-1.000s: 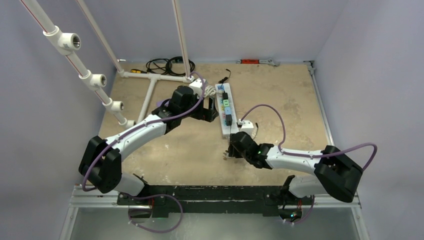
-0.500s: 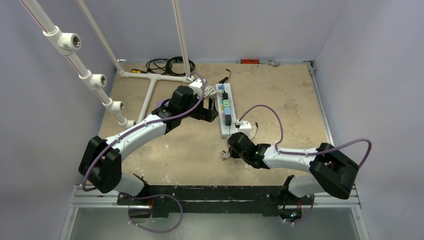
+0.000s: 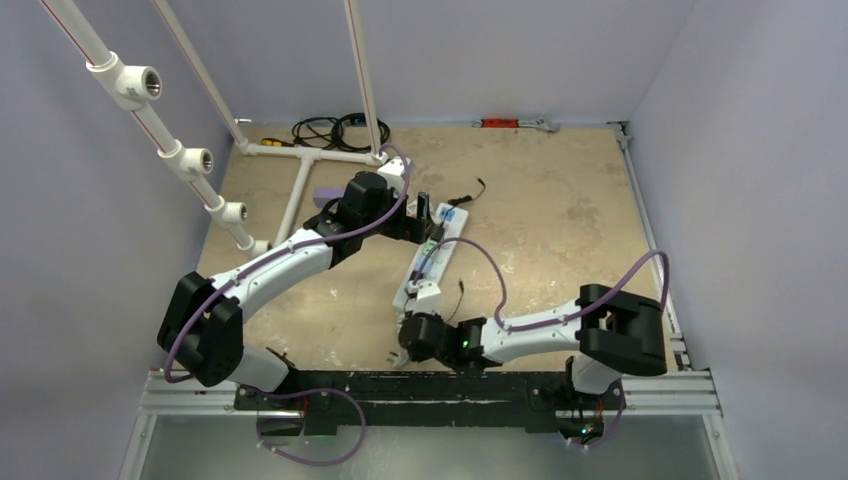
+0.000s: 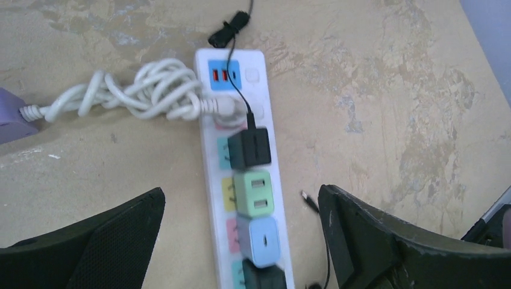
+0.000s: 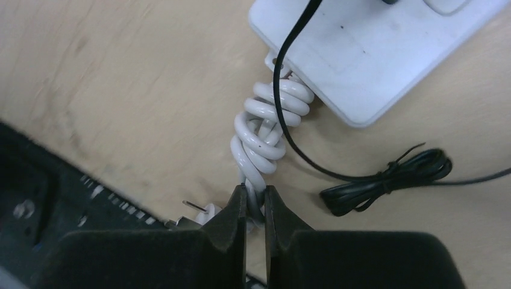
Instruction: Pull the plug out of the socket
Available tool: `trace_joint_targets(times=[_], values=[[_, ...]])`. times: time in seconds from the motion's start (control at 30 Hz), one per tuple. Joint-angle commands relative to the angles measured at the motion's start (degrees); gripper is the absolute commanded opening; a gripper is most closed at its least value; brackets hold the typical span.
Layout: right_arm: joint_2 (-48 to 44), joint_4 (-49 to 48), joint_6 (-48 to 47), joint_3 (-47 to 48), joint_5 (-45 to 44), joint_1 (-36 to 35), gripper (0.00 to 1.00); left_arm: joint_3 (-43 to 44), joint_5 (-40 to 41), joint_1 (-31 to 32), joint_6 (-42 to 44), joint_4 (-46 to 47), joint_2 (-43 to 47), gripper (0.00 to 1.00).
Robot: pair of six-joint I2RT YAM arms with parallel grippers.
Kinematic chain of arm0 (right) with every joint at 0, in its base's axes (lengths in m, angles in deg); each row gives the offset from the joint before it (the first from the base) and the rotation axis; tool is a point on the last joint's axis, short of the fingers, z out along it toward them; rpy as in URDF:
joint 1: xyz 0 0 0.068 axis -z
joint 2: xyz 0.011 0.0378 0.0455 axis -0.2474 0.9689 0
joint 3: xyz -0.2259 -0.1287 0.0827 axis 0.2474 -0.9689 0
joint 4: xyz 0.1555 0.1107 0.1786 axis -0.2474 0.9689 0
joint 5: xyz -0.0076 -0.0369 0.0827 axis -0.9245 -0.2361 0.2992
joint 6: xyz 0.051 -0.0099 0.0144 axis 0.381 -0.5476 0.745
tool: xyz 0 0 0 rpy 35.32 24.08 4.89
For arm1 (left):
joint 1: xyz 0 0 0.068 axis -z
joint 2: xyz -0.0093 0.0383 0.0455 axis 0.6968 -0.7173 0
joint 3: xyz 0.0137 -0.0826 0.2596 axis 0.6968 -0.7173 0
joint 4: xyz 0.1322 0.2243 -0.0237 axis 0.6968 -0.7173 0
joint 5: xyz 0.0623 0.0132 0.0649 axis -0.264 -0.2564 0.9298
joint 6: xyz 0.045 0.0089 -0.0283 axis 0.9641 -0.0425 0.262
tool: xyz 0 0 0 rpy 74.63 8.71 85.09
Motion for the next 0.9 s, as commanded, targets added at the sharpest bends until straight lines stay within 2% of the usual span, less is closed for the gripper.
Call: trace_joint_targets(times=[0.0,0.07,0.23,0.43,0.53,0.67,0.87], values=[[2.33,2.04,6.68,5.19,0.57,-4.78,0.13,2.64,2.53,0.09,0.38,-2.09,0.55,0.99],[1.33,3.03,7.28,5.37,-0.23,-4.82,0.21,2.65,4.06,0.09,0.45,-2.41,0.82,0.99],[-4.56,6.90,7.01,5.04,-2.34,-4.82,0.56,2.18,5.48,0.15,0.34,-2.23,1.23,0.99],[-14.09,13.20,7.43,3.48,-7.44,-4.28,0.86,1.26,-1.03,0.19,-0.54,0.92,-0.92,0.99],[-18.66,14.73,7.27,1.00,-8.31,-1.71,0.93,1.07,-2.19,0.49,-0.43,1.74,-1.99,0.99],[-26.45,12.28,5.02,-4.97,-4.40,6.67,0.94,1.70,1.53,1.13,-0.06,-0.40,-3.69,0.99],[-35.92,8.09,1.18,-11.03,0.79,15.95,0.99,1.68,2.49,4.20,-0.13,0.07,-6.63,0.99]])
